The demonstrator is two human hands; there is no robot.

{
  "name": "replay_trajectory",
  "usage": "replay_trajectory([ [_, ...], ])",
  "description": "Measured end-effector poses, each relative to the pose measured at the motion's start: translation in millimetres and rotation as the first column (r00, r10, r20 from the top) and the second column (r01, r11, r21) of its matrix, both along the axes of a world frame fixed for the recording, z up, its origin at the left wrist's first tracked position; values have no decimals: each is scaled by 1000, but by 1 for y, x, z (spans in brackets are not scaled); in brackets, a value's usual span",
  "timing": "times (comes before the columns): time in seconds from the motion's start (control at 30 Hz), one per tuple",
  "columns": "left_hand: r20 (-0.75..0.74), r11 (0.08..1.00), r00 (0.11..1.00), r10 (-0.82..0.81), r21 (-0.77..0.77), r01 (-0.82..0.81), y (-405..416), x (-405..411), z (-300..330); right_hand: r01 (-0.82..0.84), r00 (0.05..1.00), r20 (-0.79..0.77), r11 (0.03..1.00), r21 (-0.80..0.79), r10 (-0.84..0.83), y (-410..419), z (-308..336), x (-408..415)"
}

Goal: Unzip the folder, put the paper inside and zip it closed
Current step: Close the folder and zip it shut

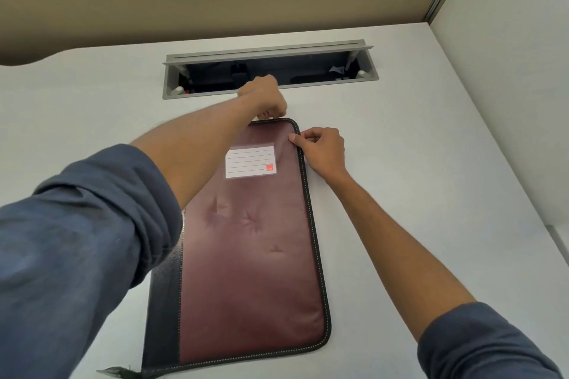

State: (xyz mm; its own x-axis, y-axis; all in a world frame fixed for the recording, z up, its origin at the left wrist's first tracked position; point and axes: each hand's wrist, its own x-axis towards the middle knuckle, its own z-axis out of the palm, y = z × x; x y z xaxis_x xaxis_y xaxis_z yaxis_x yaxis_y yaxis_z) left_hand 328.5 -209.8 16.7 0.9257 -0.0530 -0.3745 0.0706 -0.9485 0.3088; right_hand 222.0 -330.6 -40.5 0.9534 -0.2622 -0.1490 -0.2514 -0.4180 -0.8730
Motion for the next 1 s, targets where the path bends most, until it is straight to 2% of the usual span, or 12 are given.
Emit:
replay_trajectory([
  [0.27,-140,948,958,252,-165,-273,72,-1,-2,-20,1000,2,1000,3,20,0,4,0],
  [0.67,-168,853,866,471,-164,-495,171,-20,-3,-34,999,-2,999,-26,34,0,1,0],
  [0.8,-220,810,835,504,-215,-546,196,-28,-4,-38,999,-7,999,-29,38,-1,0,0],
  [0.9,-175,806,843,509,-249,-538,201,-33,-7,-43,999,-4,998,-49,43,0,0,-1],
  [1.0,-21,843,870,493,-237,-483,204,-45,-15,-20,1000,4,996,-92,21,5,3,-11],
])
